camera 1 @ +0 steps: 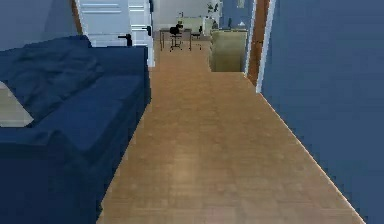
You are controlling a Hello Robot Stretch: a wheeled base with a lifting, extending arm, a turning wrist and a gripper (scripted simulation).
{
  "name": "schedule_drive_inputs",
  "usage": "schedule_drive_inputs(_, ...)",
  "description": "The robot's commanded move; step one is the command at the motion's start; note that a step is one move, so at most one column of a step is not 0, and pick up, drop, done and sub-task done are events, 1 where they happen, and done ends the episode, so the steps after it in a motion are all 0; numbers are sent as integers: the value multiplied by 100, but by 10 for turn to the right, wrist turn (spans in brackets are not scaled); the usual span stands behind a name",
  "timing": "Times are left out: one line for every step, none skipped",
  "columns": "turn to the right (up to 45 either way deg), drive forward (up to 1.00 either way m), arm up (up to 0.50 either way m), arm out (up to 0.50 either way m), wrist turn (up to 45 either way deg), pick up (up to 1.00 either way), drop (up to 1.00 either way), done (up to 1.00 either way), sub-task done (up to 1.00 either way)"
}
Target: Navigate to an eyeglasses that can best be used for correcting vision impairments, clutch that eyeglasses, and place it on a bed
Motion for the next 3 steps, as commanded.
schedule_drive_inputs(0, 40, 0, 0, 0, 0, 0, 0, 0)
schedule_drive_inputs(-60, 0, 0, 0, 0, 0, 0, 0, 0)
schedule_drive_inputs(0, 100, 0, 0, 0, 0, 0, 0, 0)
